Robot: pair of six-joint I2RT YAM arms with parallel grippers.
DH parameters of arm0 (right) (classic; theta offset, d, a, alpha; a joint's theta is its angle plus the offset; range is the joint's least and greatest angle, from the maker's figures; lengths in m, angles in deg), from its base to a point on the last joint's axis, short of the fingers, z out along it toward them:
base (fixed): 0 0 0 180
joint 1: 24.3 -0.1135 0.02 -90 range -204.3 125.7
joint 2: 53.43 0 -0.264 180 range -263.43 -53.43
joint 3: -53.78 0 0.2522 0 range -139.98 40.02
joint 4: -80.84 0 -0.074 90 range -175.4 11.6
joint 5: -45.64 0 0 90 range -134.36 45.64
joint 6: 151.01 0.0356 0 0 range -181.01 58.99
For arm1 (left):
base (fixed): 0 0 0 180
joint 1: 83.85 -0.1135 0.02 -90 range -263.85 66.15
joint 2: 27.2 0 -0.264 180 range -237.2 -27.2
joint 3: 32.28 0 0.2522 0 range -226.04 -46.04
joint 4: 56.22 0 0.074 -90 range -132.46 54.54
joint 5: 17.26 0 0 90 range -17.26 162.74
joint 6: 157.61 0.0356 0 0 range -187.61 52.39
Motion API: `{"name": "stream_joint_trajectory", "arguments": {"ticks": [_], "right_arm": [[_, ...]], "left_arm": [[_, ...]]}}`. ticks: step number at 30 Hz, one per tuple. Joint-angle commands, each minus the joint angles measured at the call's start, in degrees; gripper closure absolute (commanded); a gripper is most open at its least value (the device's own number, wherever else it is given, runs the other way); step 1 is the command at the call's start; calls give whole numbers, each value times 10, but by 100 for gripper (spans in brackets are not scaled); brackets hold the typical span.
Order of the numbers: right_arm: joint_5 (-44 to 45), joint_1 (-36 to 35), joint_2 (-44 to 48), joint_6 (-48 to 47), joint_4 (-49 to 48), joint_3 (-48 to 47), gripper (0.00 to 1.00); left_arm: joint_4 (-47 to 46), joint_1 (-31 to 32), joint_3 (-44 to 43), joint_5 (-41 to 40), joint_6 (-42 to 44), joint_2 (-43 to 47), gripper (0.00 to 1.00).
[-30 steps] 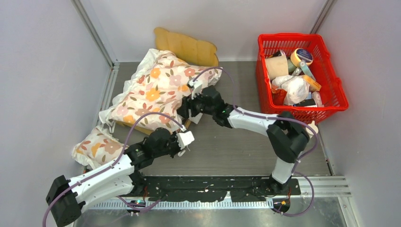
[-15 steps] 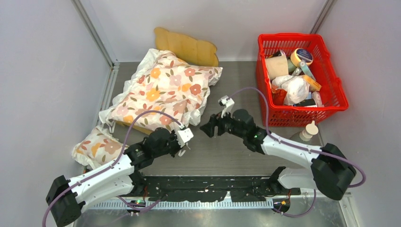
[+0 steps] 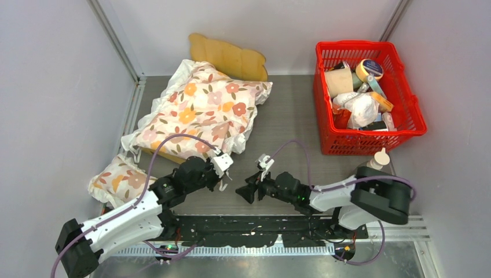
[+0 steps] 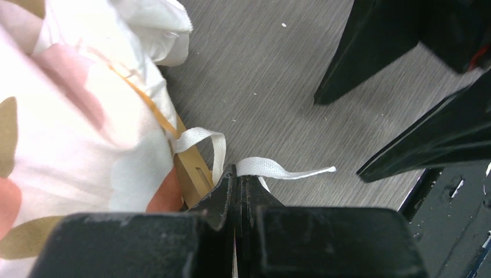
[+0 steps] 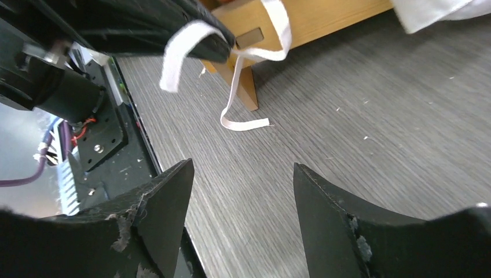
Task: Set up the pet bed
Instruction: Tie the ropes to the bed frame.
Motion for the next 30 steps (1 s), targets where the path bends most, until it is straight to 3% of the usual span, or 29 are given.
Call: {"name": "stream_joint_trajectory", "arguments": {"ticks": [1,11,18,30], "right_arm": [[42,-34,-89,-20,-181,-21,31],[68,-85,-266,-105,-259,-118,30],[100,-89,-318,-106,-257,-144,33],[153,-88,-382,-81,-307,-134,67]], "left_arm": [[-80,-2,-5,3,-22,40,100],[-89,-2,14,6,-29,56,100],[-89,-2,20,9,-30,65,100],[-97,-2,27,2,-37,79,100]]}}
